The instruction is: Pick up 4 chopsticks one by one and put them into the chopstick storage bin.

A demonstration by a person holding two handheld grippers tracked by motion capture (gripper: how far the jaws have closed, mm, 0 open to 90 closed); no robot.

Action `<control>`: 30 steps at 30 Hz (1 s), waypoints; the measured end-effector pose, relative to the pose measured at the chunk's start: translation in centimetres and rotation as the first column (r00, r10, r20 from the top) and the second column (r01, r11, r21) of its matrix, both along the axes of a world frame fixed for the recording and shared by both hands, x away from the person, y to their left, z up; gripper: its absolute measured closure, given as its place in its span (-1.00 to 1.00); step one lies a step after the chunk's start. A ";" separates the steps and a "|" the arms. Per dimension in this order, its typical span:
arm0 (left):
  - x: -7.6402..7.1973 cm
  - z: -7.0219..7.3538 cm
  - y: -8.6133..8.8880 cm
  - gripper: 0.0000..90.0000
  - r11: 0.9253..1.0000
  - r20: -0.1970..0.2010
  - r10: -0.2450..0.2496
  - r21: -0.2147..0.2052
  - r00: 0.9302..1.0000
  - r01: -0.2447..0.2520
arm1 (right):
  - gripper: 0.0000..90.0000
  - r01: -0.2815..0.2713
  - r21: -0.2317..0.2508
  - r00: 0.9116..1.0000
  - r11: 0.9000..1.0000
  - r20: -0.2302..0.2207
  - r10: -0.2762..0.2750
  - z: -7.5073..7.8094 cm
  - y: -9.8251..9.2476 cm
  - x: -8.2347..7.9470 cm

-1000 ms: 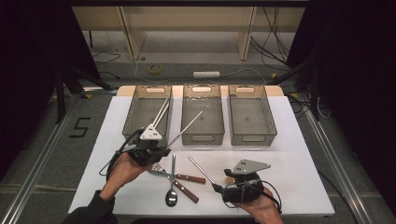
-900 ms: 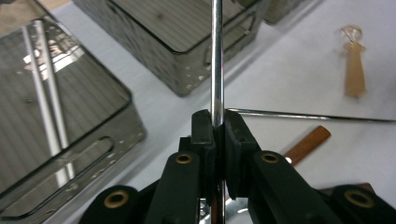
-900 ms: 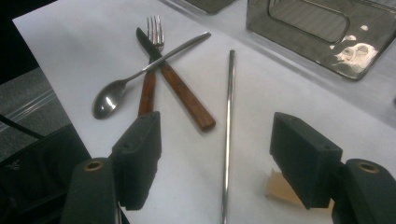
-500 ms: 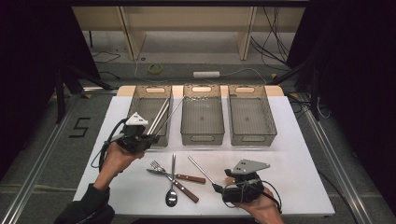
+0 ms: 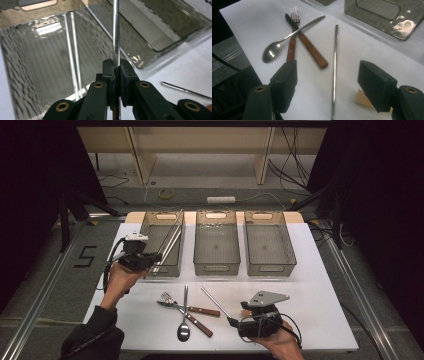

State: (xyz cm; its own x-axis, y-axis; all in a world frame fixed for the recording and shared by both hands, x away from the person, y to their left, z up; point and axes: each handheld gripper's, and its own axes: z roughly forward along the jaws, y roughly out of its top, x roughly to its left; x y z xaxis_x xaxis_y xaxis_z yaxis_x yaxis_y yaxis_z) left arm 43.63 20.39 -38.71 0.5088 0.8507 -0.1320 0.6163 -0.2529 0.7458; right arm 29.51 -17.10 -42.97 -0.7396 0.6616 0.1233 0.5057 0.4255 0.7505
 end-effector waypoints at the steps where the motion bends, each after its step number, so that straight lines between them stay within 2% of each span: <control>1: 0.3 0.0 0.1 0.86 1.000 0.001 0.009 0.006 1.000 -0.009 | -0.27 0.001 0.000 1.000 1.000 -0.001 -0.001 0.0 0.0 0.0; 5: 1.4 0.3 0.5 0.86 0.999 -0.002 0.034 -0.009 0.999 -0.034 | -0.27 -0.005 -0.005 1.000 1.000 -0.007 0.005 -0.1 0.0 0.0; 8: 2.4 0.5 0.7 0.86 0.998 -0.003 0.056 0.001 0.998 -0.056 | -0.27 -0.009 -0.008 1.000 1.000 -0.008 0.009 -0.1 0.0 0.0; 17: 5.4 0.0 1.8 0.86 0.993 -0.019 0.119 -0.002 0.993 -0.119 | -0.26 -0.018 -0.013 1.000 1.000 -0.014 0.018 -0.2 0.2 0.0; 20: 6.0 -0.2 2.1 0.86 0.991 -0.013 0.130 -0.010 0.991 -0.130 | -0.26 -0.019 -0.011 1.000 1.000 -0.017 0.019 -0.2 0.1 0.0; 27: 6.9 -1.2 2.2 0.85 0.988 -0.015 0.152 0.021 0.988 -0.151 | -0.27 -0.025 -0.013 1.000 1.000 -0.017 0.025 -0.3 0.3 -0.1; 30: 7.3 -1.7 2.3 0.85 0.986 -0.022 0.164 0.021 0.986 -0.164 | -0.27 -0.026 -0.014 1.000 1.000 -0.018 0.026 -0.3 0.3 -0.1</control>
State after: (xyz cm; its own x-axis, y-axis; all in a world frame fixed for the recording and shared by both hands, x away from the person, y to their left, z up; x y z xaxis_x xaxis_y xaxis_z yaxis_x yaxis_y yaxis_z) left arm 50.88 22.68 -40.45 0.3590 0.9249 -0.1252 0.6681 -0.1610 0.7265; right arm 29.43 -16.77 -43.25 -0.7541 0.6442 0.1278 0.5080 0.4488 0.7352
